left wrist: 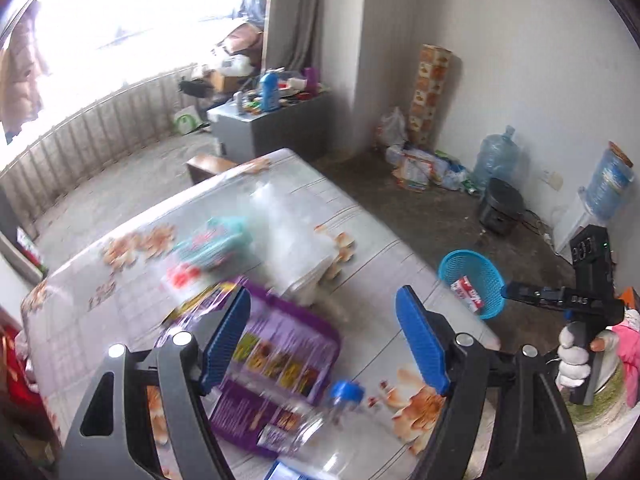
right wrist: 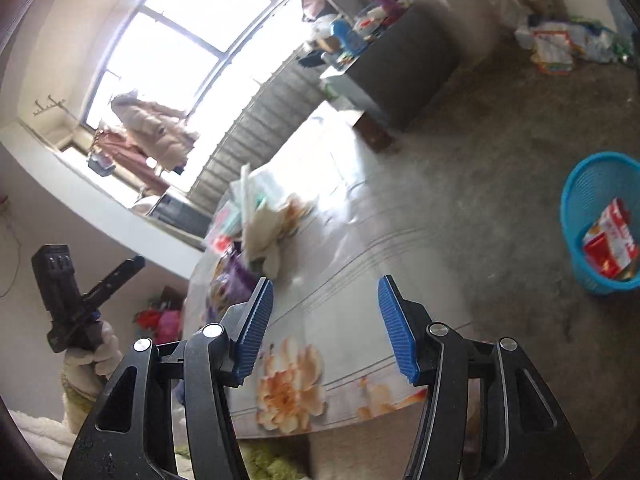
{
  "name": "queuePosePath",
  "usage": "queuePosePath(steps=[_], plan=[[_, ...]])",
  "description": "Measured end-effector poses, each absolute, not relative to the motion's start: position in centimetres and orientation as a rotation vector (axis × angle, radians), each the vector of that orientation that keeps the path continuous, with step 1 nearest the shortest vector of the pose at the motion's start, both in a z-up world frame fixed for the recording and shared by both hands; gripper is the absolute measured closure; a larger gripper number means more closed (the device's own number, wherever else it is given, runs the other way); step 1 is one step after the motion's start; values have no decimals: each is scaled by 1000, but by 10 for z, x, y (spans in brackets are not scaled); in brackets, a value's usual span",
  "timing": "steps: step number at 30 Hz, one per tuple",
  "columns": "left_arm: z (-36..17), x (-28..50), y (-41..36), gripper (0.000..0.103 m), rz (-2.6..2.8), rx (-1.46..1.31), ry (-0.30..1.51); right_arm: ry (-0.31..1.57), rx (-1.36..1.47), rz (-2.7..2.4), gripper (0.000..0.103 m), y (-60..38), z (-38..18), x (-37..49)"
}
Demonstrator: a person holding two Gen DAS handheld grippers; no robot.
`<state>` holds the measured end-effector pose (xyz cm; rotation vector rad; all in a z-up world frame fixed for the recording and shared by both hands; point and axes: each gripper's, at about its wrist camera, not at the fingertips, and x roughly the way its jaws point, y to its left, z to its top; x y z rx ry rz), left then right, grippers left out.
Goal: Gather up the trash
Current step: 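Move both tools back to the table toward the Pepsi bottle, then grasp the Pepsi bottle around its label with the right tool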
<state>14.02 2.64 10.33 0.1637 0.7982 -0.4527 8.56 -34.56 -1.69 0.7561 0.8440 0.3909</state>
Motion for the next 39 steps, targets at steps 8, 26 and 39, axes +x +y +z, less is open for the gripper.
queuePosePath(steps=[8, 26, 39], plan=[[47, 104, 113, 54, -316, 40, 926, 1039, 761, 645, 50, -240, -28, 88], [-17, 55, 162, 77, -368, -163, 1101, 1304, 760, 794, 50, -130, -51, 91], [-15, 66, 82, 79, -588, -130, 1111, 1236, 865, 684, 59, -186, -52, 76]])
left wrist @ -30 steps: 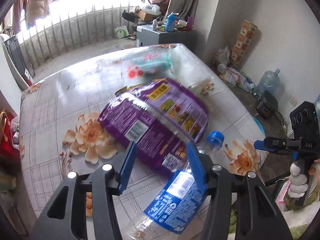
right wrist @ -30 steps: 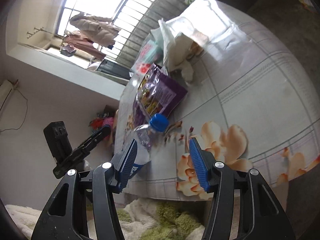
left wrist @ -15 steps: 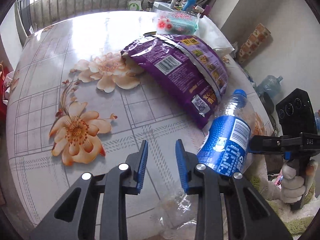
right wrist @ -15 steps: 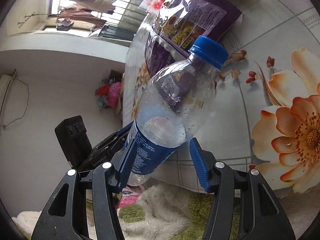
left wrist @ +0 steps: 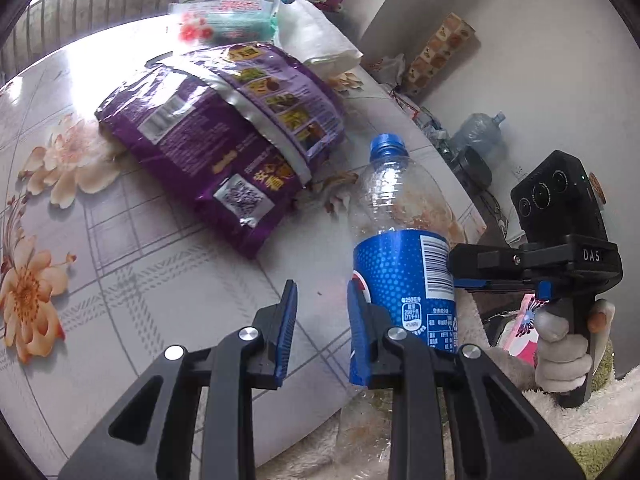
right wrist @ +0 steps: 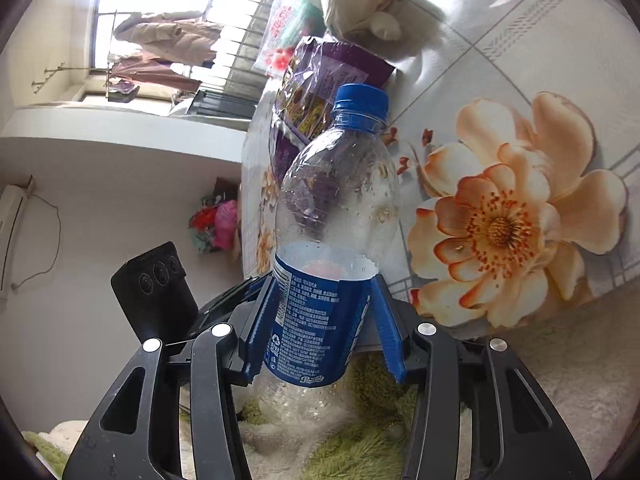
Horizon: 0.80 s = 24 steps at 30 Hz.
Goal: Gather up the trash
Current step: 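Grasp the Pepsi bottle around its label with the right tool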
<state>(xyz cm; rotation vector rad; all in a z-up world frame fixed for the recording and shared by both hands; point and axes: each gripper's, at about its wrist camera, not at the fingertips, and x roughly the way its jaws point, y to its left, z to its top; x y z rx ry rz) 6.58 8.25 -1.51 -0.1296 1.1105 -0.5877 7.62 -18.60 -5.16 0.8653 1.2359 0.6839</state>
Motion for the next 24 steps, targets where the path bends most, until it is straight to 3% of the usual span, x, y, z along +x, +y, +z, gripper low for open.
queuePosePath(steps=[24], plan=[[-14, 150, -45, 79, -773, -55, 1121, 1019, 1042, 438, 59, -314, -63, 93]])
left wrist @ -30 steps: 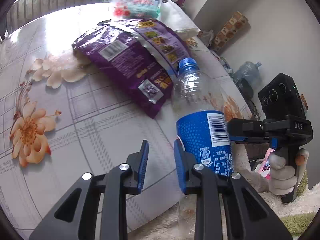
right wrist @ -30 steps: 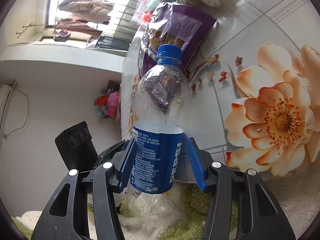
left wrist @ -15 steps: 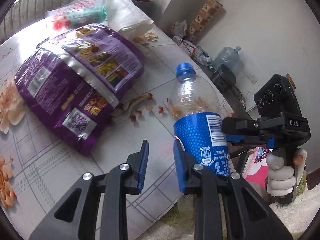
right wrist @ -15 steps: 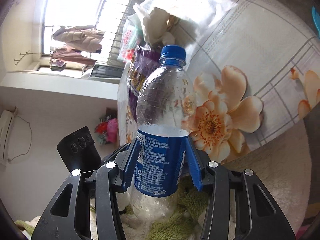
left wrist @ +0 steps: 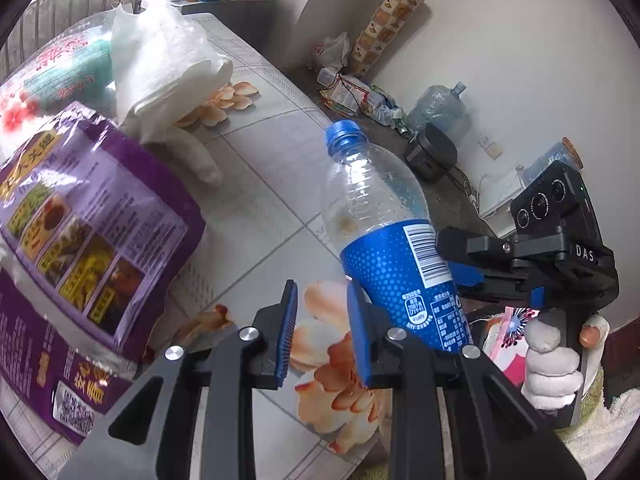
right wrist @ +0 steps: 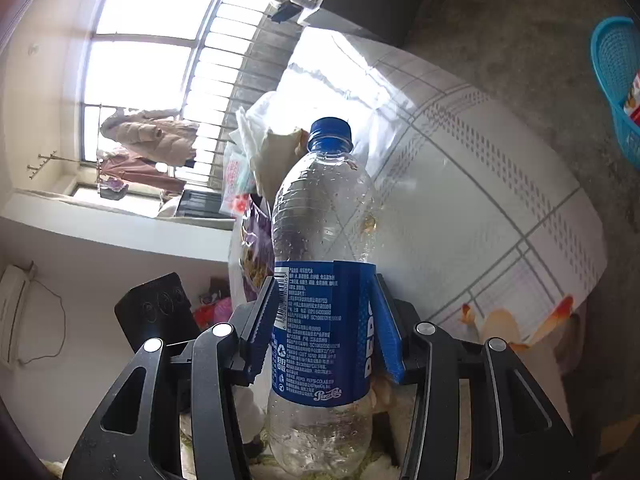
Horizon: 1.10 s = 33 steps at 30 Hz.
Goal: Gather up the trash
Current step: 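Grasp the Pepsi bottle around its label with the right tool, then grasp the purple snack bag with the left tool while the right tool holds the bottle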
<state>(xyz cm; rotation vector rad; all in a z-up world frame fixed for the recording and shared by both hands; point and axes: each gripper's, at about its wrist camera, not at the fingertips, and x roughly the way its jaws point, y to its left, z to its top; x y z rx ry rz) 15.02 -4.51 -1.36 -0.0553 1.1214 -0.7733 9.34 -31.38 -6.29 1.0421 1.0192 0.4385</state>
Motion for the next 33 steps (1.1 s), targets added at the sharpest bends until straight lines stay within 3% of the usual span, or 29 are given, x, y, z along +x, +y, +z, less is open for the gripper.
queuePosePath(steps=[17, 33], plan=[[-11, 143, -38, 76, -766, -73, 1094, 1030, 907, 353, 42, -299, -49, 94], [16, 107, 40, 75, -633, -88, 987, 1110, 782, 328, 42, -269, -49, 106]])
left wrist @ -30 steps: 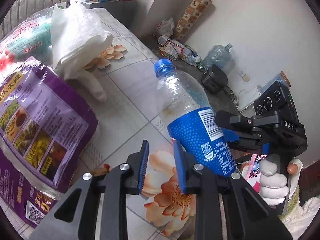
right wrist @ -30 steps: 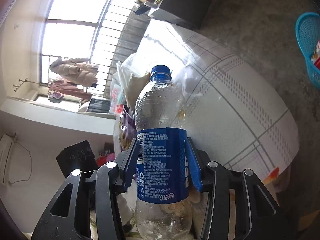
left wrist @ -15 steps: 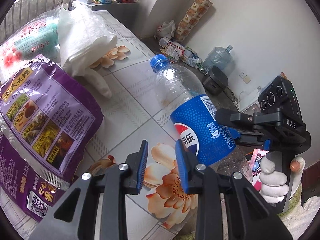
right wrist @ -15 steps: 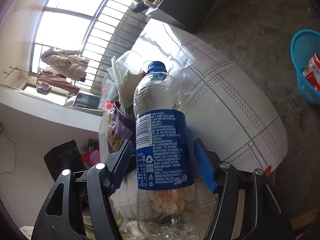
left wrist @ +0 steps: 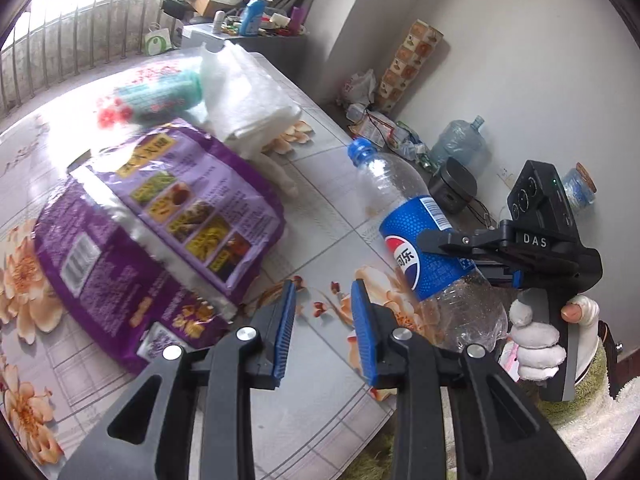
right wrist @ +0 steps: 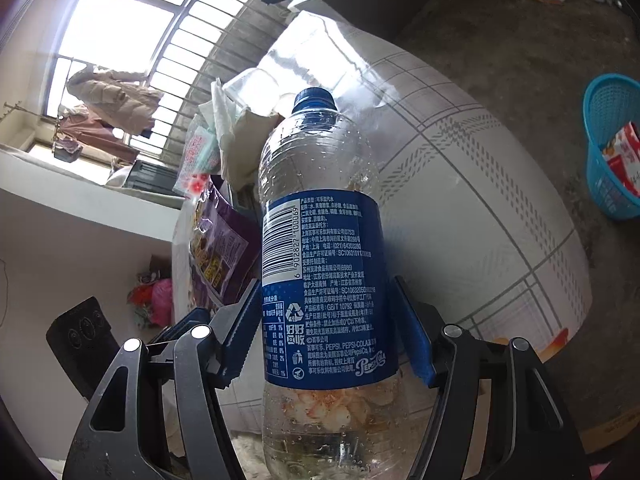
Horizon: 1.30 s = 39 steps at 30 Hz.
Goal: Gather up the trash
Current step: 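Grasp the purple snack bag with the left tool while the right tool holds the bottle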
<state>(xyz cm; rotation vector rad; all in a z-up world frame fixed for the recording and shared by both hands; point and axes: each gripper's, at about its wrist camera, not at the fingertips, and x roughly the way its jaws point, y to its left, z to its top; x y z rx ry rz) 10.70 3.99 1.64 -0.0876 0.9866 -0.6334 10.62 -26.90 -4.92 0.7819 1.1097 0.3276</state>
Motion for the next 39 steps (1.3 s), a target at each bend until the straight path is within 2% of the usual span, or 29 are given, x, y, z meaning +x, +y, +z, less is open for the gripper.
queuePosePath(steps=[2, 12, 19, 29, 39], plan=[[20, 102, 60, 74, -580, -109, 972, 1113, 764, 331, 46, -265, -49, 108], [13, 98, 132, 73, -371, -230, 969, 1104, 783, 344, 47, -261, -50, 116], [3, 98, 162, 53, -272, -322, 982, 1101, 774, 343, 47, -258, -49, 116], [-24, 119, 191, 53, -318, -595, 1041, 1103, 786, 332, 47, -255, -48, 119], [-44, 123, 225, 53, -467, -1001, 958, 1107, 779, 326, 47, -253, -48, 121]])
